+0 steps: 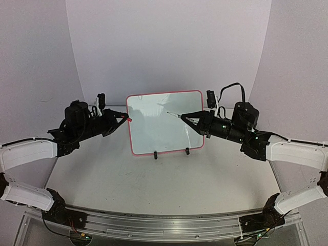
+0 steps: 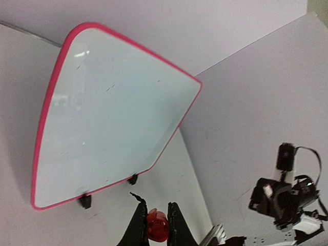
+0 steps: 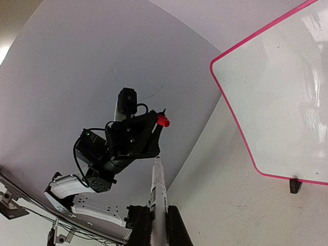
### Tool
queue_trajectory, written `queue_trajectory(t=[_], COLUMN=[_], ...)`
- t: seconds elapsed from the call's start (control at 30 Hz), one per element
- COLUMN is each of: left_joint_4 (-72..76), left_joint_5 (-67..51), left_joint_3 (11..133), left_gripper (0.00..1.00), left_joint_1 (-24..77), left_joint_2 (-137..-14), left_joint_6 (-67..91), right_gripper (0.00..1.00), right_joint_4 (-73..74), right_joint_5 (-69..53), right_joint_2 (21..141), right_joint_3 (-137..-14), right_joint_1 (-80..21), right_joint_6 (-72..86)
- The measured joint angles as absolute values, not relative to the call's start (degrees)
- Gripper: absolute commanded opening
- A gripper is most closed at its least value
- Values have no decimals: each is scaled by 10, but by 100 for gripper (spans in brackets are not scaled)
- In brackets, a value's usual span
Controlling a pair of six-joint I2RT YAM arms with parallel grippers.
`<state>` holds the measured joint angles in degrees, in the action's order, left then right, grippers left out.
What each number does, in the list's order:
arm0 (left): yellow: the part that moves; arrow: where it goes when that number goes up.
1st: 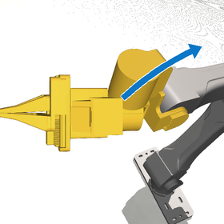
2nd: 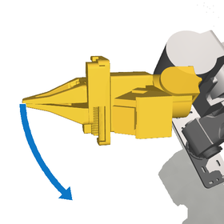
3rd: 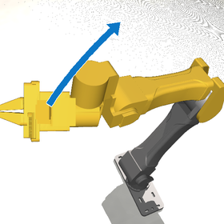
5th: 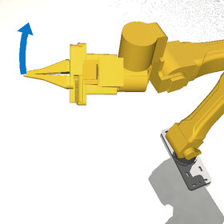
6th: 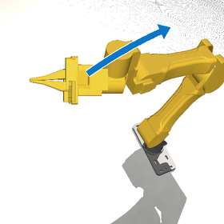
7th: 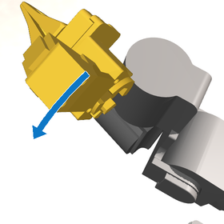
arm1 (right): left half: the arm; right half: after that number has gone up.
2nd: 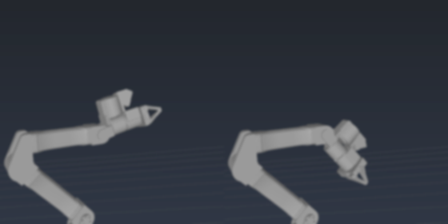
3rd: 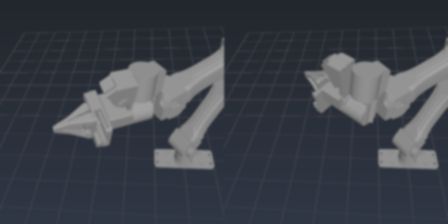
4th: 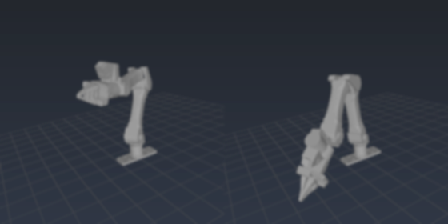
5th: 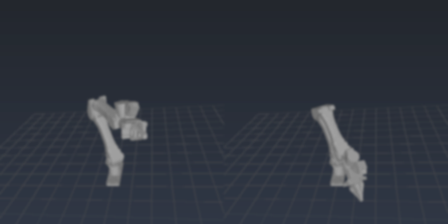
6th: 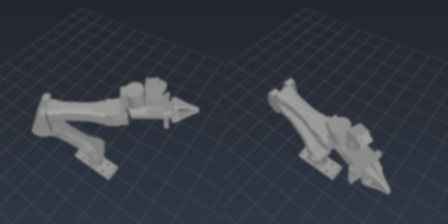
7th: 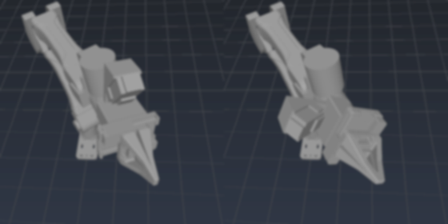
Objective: Write a sentence on the whiteboard
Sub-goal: Open the pen cap from the whiteboard marker, then place the pen cap at the center of the board.
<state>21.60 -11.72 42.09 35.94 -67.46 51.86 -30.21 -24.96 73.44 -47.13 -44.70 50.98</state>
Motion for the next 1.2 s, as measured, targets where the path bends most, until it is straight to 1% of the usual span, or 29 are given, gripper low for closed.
queue_trajectory(t=[0.13,0.27,0.4,0.53,0.63,0.77,1.0,1.2], left_joint_4=[13,-111,-165,-182,-183,-187,-190,-191], left_joint_5=[-108,-110,-123,-138,-149,-155,-159,-158], left_joint_3=[441,449,450,459,462,463,476,476], left_gripper=[0,0,0,0,4,9,23,44], left_joint_1=[359,359,359,359,359,359,359,359], left_joint_2=[-678,-715,-775,-846,-881,-892,-897,-897], left_joint_6=[466,437,425,415,410,404,401,393], right_gripper=[0,0,0,0,0,0,0,0], right_joint_4=[-236,-188,-143,-106,-79,-53,-43,-23], right_joint_5=[-254,-261,-269,-269,-268,-263,-256,-239], right_joint_2=[733,735,751,753,752,745,736,736], right_joint_3=[-495,-504,-531,-542,-543,-543,-542,-543], right_joint_1=[-427,-413,-411,-412,-412,-412,-412,-413], right_joint_6=[475,454,431,405,390,381,375,361])
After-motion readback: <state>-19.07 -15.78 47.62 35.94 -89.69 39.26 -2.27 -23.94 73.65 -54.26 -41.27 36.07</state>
